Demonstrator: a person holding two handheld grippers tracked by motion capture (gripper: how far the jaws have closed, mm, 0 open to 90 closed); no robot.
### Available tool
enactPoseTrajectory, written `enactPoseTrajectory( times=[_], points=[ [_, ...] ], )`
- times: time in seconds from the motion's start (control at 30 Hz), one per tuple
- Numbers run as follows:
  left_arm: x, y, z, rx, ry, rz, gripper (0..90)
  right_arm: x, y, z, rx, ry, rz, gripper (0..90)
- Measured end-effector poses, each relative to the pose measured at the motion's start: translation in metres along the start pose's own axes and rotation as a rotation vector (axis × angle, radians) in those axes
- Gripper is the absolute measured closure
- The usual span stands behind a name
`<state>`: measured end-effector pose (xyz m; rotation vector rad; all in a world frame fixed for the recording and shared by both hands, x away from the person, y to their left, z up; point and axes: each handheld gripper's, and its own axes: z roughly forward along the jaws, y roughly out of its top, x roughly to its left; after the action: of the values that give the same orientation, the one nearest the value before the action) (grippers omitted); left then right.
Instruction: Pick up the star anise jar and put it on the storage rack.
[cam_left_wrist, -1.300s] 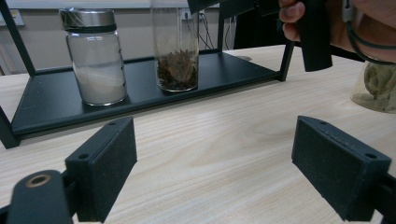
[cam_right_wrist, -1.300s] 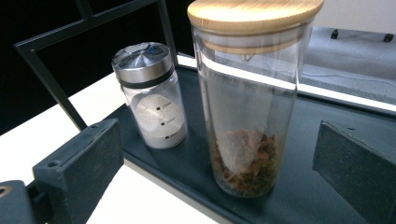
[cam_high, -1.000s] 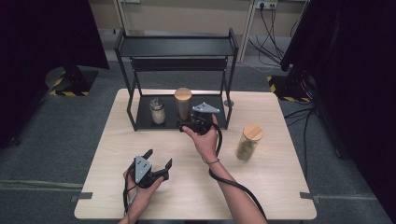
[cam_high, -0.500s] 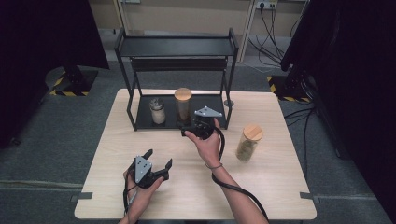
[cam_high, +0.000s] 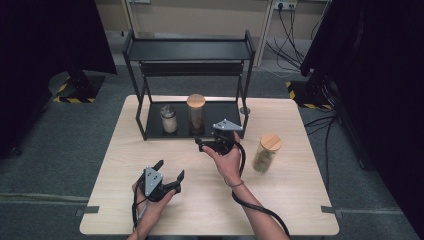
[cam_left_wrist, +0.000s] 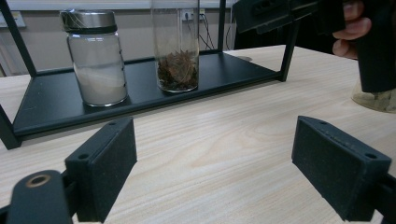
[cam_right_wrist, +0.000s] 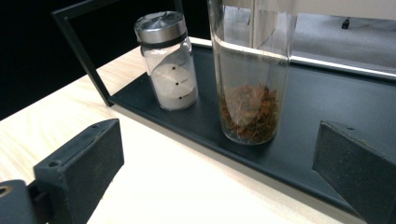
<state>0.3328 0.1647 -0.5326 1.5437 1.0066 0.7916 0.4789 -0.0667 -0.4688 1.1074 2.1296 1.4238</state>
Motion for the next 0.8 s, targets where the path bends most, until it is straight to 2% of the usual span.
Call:
enactPoseTrajectory(
  times=[0.8],
  points=[
    [0.000, 0.000, 0.000, -0.001, 0.002, 0.001, 13.5, -0.001, -0.025, -0.021, 0.018, 0.020, 0.009, 2.3]
  ],
)
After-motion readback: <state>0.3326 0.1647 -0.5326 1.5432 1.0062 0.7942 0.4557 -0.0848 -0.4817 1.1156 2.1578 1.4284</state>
